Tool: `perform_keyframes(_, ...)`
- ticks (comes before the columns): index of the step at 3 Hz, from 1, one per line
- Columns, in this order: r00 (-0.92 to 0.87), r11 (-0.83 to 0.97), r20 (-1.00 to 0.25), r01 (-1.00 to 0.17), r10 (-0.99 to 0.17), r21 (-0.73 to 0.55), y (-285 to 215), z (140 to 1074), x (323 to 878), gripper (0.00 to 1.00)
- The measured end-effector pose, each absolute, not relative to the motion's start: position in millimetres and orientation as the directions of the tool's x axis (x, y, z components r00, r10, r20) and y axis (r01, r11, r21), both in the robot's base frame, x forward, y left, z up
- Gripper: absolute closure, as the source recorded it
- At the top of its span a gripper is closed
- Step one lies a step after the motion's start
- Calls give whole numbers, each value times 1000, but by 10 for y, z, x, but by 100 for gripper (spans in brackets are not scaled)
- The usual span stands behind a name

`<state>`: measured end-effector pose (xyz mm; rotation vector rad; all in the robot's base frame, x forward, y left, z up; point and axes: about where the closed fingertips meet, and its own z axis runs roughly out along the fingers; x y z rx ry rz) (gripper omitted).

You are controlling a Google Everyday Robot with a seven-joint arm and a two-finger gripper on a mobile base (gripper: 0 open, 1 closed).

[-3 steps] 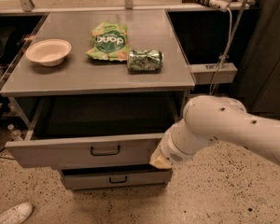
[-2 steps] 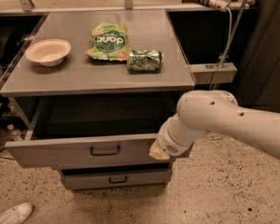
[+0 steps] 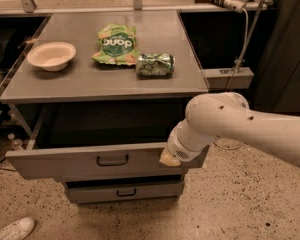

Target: Close top drawer

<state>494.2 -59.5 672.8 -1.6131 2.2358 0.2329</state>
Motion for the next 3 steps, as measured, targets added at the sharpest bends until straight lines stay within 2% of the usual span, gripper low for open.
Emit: perform_keyframes(3,-274,330,-391,-940,-879,-82,-595,6728,4942,11)
